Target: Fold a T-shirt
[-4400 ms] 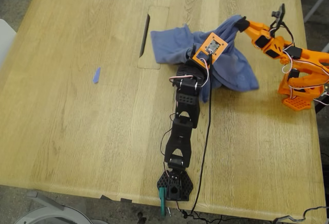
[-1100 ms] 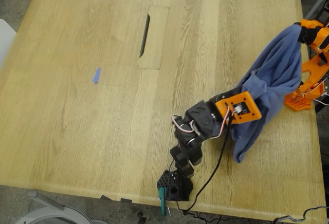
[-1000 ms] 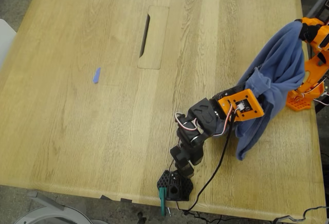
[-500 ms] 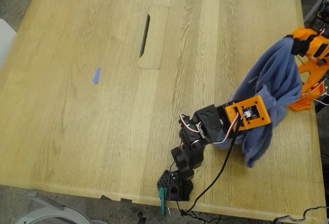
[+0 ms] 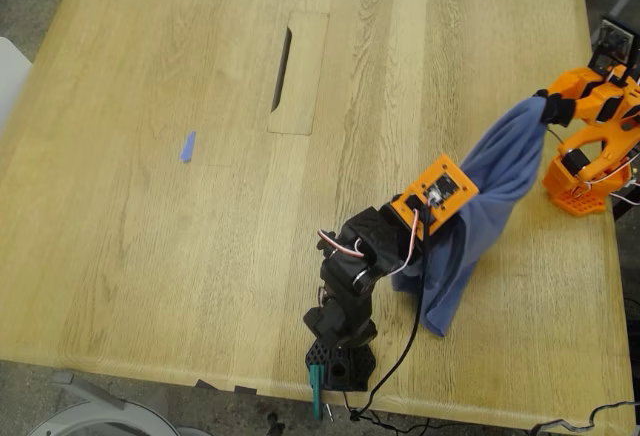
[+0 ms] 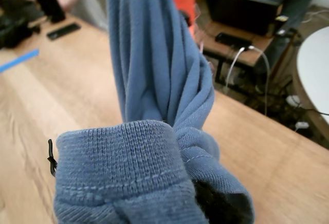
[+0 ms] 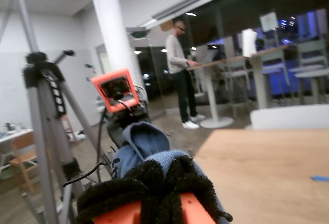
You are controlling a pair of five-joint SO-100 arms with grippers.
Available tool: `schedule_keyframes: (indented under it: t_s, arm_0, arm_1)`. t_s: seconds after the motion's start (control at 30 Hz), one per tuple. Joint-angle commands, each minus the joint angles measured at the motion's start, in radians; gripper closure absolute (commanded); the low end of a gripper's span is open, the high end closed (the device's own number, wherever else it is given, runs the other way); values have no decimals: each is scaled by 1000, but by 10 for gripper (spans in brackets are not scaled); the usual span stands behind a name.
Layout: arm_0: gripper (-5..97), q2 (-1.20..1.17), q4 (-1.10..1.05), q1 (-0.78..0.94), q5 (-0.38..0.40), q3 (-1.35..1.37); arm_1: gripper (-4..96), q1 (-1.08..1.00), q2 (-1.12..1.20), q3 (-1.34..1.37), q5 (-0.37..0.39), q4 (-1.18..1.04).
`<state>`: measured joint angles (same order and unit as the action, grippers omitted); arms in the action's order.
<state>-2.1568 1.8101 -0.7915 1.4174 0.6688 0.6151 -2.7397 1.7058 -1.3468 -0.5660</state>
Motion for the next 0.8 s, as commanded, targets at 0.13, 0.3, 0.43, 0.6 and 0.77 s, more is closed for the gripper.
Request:
schedule_keyframes:
  t_s: [0.13, 0.3, 0.43, 0.6, 0.77]
  arm_0:
    - [919, -141, 21, 160, 67, 225]
    - [919, -190, 25, 301, 78, 382]
    - [919, -218, 25, 426, 67, 509]
    - [919, -275, -18, 586, 40, 721]
    - [919, -321, -149, 690, 37, 910]
  arm_1:
    - [911, -89, -184, 181, 38, -18]
    - [911, -156, -285, 368, 46, 23]
    - [910, -222, -330, 506, 58, 94]
    - [910, -314, -333, 704, 71, 281]
    - [910, -390, -288, 864, 69, 471]
